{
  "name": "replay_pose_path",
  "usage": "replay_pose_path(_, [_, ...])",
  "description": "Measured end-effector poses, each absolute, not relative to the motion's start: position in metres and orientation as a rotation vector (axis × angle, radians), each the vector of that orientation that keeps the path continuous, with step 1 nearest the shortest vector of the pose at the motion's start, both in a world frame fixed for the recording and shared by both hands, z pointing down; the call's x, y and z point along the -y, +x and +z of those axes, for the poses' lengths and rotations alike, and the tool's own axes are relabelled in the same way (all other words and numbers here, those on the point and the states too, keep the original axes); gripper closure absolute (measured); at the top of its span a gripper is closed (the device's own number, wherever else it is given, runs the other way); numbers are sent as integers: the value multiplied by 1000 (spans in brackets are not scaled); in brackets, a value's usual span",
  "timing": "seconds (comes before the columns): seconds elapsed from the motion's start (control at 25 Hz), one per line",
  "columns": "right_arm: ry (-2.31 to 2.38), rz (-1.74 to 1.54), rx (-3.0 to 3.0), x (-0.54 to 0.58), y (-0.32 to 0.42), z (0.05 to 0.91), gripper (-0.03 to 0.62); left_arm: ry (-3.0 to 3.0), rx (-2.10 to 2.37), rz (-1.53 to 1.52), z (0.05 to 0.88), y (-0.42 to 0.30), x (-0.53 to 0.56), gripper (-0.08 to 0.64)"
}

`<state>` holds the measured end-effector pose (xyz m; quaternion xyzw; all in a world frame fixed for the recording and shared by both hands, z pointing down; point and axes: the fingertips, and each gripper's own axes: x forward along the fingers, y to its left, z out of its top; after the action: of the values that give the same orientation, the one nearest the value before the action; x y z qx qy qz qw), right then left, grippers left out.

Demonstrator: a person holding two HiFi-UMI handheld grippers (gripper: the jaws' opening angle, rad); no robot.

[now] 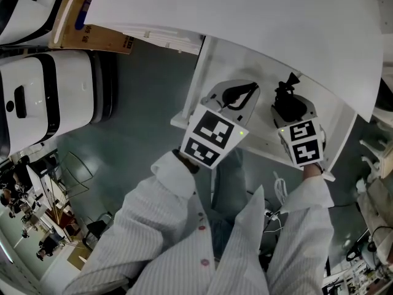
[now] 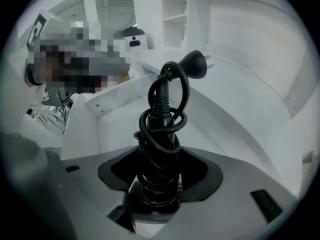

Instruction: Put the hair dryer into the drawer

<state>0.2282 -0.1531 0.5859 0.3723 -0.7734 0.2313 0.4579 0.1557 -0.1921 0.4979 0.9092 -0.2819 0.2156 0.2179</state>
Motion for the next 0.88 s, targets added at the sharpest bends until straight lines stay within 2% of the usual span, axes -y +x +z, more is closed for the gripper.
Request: replay_pose_path(0.88, [685,473,1775,157,196,635,364,2389,825,615,534,134,195,548])
